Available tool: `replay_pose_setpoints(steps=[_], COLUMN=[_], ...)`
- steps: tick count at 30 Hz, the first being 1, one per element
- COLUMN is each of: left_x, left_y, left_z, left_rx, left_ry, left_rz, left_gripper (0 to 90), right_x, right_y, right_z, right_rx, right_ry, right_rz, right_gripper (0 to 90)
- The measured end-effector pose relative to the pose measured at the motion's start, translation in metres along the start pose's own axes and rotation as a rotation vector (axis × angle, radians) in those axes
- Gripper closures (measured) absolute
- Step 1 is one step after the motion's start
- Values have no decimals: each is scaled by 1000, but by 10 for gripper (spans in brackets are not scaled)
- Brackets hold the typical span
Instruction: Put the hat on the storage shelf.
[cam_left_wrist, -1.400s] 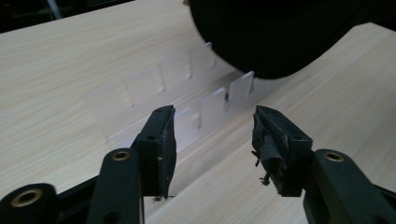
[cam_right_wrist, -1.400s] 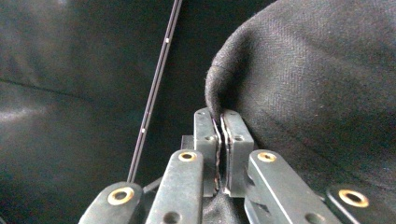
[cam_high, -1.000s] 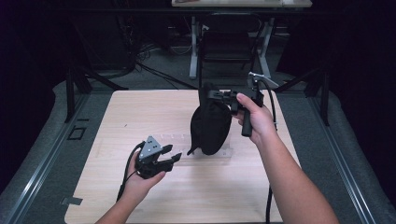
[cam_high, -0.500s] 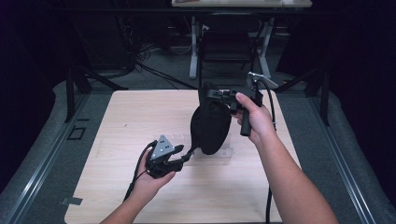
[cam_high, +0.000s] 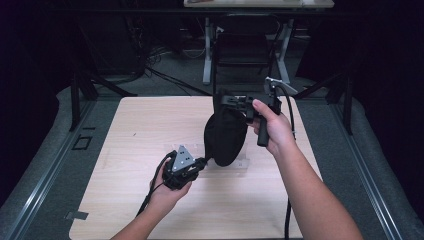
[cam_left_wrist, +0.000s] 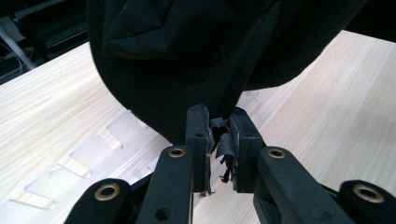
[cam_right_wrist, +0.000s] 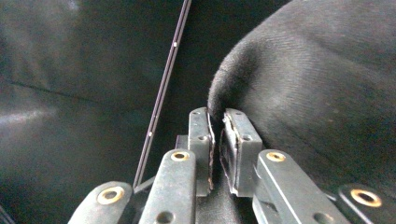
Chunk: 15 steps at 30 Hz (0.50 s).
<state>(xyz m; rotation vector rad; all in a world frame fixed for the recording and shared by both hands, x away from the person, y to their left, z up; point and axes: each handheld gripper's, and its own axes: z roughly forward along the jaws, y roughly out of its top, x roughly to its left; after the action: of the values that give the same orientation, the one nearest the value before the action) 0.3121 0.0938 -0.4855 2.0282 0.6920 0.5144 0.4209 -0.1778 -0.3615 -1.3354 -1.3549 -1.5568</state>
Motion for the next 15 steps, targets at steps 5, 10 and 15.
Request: replay_pose_setpoints(steps=[5, 10, 15], left_x=[-1, 4, 7], left_y=[-1, -4, -8], left_z=[-1, -4, -8], left_rx=[-3, -15, 4], left_ry=[10, 23, 38], left_rz=[9, -10, -5], left_gripper=[822, 841, 852], right_x=[2, 5, 5], right_y=[-1, -3, -4], right_z=[-3, -10, -14], right_rx=[6, -5, 0], right_ry=[8, 13, -20], right_rz=[-14, -39, -66], right_gripper=[777, 708, 701])
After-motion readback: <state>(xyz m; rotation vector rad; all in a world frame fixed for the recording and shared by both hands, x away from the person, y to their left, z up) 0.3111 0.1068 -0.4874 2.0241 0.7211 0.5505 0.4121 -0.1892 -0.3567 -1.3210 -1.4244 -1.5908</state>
